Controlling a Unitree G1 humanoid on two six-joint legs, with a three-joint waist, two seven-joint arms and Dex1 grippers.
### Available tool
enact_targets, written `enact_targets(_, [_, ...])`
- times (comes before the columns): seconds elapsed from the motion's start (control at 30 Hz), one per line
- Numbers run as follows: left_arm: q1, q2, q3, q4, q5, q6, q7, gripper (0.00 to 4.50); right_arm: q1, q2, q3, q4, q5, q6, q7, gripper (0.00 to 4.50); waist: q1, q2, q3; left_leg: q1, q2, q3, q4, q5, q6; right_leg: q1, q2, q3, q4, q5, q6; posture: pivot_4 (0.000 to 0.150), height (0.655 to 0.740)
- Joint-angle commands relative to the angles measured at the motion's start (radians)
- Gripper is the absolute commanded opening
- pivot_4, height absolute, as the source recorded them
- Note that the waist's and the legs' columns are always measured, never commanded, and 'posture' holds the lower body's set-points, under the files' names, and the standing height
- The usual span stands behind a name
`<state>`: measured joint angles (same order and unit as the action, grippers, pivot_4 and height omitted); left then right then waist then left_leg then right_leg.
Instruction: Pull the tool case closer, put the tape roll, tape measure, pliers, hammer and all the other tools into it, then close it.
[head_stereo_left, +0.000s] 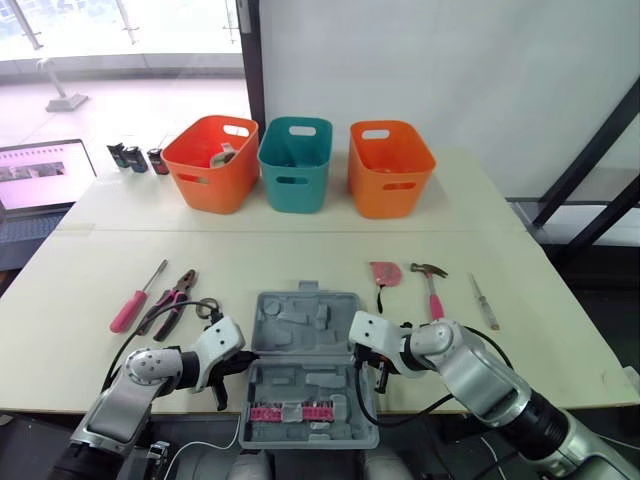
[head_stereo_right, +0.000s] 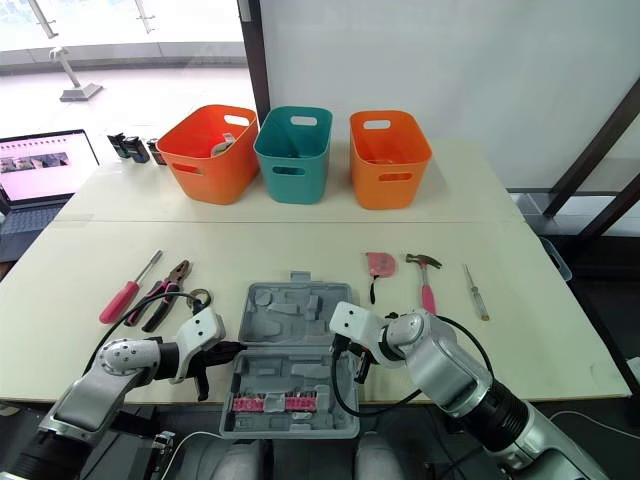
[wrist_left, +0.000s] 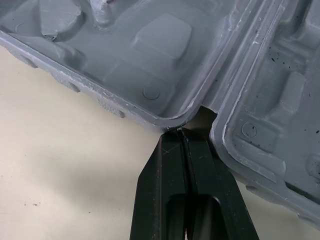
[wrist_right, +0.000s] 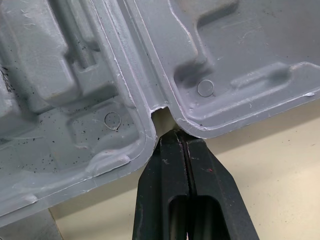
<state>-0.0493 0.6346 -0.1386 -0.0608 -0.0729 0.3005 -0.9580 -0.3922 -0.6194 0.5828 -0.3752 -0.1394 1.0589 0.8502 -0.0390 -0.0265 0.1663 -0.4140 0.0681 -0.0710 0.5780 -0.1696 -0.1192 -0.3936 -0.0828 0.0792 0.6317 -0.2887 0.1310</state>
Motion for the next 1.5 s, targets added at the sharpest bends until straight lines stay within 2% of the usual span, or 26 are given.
enact_targets(0.03, [0.016,0.022,-0.023,0.01,0.002,0.012,-0.015,0.0,0.03,-0.033,-0.023,-0.002,0.018,-0.014,-0.014,0.01,0.0,0.0,0.0,0.0,0.0,0.0,0.0,0.0,0.0,0.0,0.0,0.0,0.0,0.0,0.0,0.15,0.74])
enact_targets(0.27, [0.054,0.109,0.081,0.012,-0.039,-0.005,-0.009,0.0,0.078,-0.148,-0.16,0.04,0.063,-0.102,-0.016,0.01,-0.004,0.0,0.0,-0.005,0.0,0.0,-0.001,-0.001,0.002,-0.003,0.0,0.0,-0.002,0.0,0.0,0.15,0.74])
enact_targets(0.33, [0.083,0.134,0.14,-0.007,-0.072,0.001,-0.009,0.0,0.107,-0.174,-0.245,0.033,0.104,-0.15,-0.001,0.01,-0.005,0.0,0.001,-0.006,0.0,0.0,-0.001,-0.001,0.002,-0.004,0.0,0.0,-0.001,0.0,0.0,0.15,0.74])
enact_targets(0.47, [0.138,0.179,0.303,-0.019,-0.173,-0.005,-0.035,0.0,0.205,-0.194,-0.483,-0.02,0.252,-0.297,0.066,0.01,-0.004,0.0,0.003,-0.014,0.0,0.0,-0.002,-0.001,0.002,-0.009,0.0,0.0,0.0,0.0,0.001,0.15,0.74])
enact_targets(0.57, [0.181,0.219,0.52,0.038,-0.299,0.024,-0.084,0.0,0.341,-0.204,-0.744,-0.024,0.369,-0.446,0.138,0.01,0.002,-0.002,0.007,-0.014,0.0,0.0,-0.002,-0.001,0.003,-0.009,0.0,0.0,0.0,0.0,0.002,0.15,0.74])
enact_targets(0.67, [0.202,0.283,0.647,0.243,-0.282,-0.086,-0.104,0.0,0.447,-0.211,-0.943,0.024,0.455,-0.541,0.209,0.79,0.003,-0.004,0.008,-0.015,0.0,0.0,-0.002,-0.002,0.003,-0.009,0.0,0.0,0.0,-0.001,0.003,0.15,0.74])
enact_targets(0.73, [0.208,0.335,0.704,0.401,-0.259,-0.165,-0.108,0.0,0.497,-0.218,-1.059,0.095,0.496,-0.581,0.239,1.81,-0.002,-0.003,0.008,-0.014,0.0,0.001,-0.002,-0.002,0.003,-0.009,0.0,0.0,-0.001,-0.001,0.002,0.15,0.74])
enact_targets(0.83, [0.188,0.387,0.767,0.59,-0.257,-0.229,-0.09,0.8,0.549,-0.228,-1.186,0.196,0.534,-0.623,0.266,3.25,-0.006,-0.004,0.009,-0.012,0.0,0.002,-0.001,-0.002,0.003,-0.012,-0.001,0.0,-0.002,0.0,0.001,0.15,0.74])
enact_targets(0.9, [0.172,0.408,0.79,0.686,-0.261,-0.255,-0.084,1.86,0.587,-0.232,-1.223,0.232,0.535,-0.654,0.274,4.33,-0.006,-0.005,0.009,-0.012,0.0,0.004,-0.001,-0.003,0.001,-0.012,-0.002,0.0,-0.002,0.0,0.0,0.15,0.74])
enact_targets(0.93, [0.164,0.414,0.793,0.728,-0.26,-0.268,-0.079,2.4,0.602,-0.231,-1.231,0.241,0.537,-0.662,0.273,4.5,-0.006,-0.005,0.009,-0.012,0.0,0.005,-0.001,-0.003,0.001,-0.013,-0.003,0.0,-0.002,0.001,0.0,0.15,0.74])
enact_targets(1.07, [0.15,0.42,0.782,0.852,-0.242,-0.327,-0.059,4.48,0.648,-0.216,-1.221,0.256,0.533,-0.692,0.261,4.5,-0.007,-0.005,0.009,-0.011,0.0,0.007,-0.002,-0.004,0.0,-0.014,-0.005,0.0,-0.002,0.001,-0.001,0.15,0.74])
enact_targets(1.2, [0.137,0.408,0.769,0.889,-0.241,-0.338,-0.034,4.48,0.665,-0.202,-1.2,0.236,0.54,-0.694,0.234,4.5,-0.006,-0.005,0.009,-0.012,0.0,0.007,-0.003,-0.003,0.002,-0.014,-0.005,0.0,-0.002,0.001,-0.001,0.15,0.74])
enact_targets(1.4, [0.076,0.372,0.761,0.826,-0.278,-0.24,0.012,4.48,0.647,-0.203,-1.174,0.131,0.592,-0.61,0.186,4.5,-0.003,-0.005,0.008,-0.012,0.0,0.007,-0.002,-0.003,0.001,-0.014,-0.005,0.0,-0.002,0.001,-0.001,0.15,0.74])
enact_targets(1.5, [0.025,0.316,0.739,0.725,-0.275,-0.337,0.029,4.48,0.602,-0.224,-1.123,0.005,0.658,-0.516,0.167,4.5,-0.001,-0.005,0.009,-0.012,0.0,0.007,-0.002,-0.002,0.002,-0.012,-0.005,0.0,-0.002,0.001,-0.001,0.15,0.74])
